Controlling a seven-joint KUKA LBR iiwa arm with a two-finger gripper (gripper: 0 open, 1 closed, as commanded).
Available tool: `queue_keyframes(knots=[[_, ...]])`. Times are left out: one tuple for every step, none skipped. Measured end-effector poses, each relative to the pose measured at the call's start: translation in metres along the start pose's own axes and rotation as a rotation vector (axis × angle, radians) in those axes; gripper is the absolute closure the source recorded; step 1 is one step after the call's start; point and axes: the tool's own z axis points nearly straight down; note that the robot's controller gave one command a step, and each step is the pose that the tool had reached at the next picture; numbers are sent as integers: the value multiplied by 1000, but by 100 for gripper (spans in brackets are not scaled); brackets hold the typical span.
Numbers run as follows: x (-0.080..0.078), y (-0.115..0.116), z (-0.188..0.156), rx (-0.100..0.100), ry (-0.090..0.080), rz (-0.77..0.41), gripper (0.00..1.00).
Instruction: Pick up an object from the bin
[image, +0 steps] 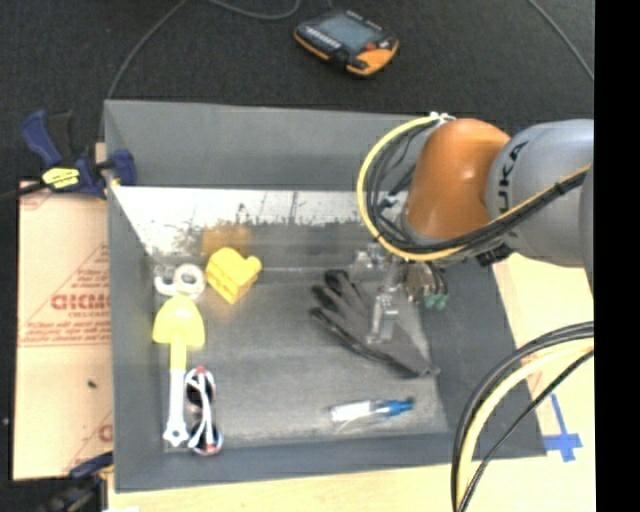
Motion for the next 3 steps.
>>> queue_keyframes(knots=[[-1, 0, -5, 1, -6, -1, 0], [25, -19, 61, -1, -3, 230, 0], [33, -11, -3, 0, -13, 235, 0]])
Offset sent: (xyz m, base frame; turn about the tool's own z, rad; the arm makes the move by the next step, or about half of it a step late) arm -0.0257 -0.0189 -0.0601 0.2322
